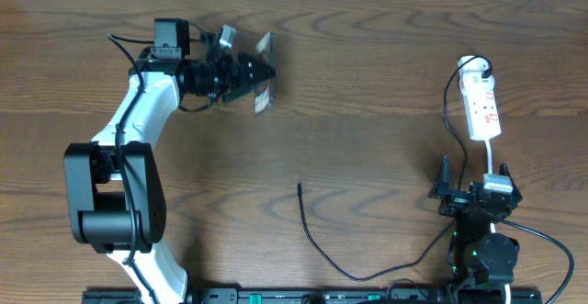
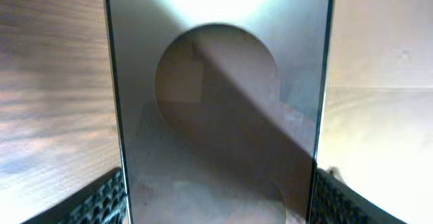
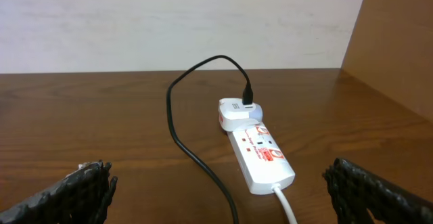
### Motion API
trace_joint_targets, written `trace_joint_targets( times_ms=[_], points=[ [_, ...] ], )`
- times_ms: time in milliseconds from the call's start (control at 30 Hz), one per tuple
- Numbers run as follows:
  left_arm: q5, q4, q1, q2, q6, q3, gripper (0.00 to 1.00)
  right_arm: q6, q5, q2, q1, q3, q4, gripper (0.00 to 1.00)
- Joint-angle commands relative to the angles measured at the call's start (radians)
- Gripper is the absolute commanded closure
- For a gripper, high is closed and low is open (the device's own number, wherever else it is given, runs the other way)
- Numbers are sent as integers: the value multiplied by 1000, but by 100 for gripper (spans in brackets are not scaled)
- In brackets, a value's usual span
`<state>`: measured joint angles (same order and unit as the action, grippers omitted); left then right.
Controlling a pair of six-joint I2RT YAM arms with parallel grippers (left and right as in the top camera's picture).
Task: Plug charger to phone and switch on socket
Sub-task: 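Lift the Galaxy box with the left gripper and raise it upright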
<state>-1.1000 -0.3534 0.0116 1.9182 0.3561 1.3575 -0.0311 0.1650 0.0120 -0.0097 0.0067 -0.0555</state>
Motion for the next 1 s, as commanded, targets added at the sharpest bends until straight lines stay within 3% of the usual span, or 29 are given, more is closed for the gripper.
trace_joint_targets(
  times_ms=[0, 433, 767, 967],
  points=[
    [-88, 111, 0, -30, 284, 33, 93, -8, 0, -5, 7, -1, -5, 1],
    [93, 546, 0, -30, 1013, 32, 93, -8, 1, -5, 7, -1, -5, 1],
    [130, 687, 0, -30, 1308, 32, 92, -8, 1, -5, 7, -1, -5, 1],
    [118, 693, 0, -30, 1374, 32, 93, -8, 1, -5, 7, -1, -5, 1]
  ],
)
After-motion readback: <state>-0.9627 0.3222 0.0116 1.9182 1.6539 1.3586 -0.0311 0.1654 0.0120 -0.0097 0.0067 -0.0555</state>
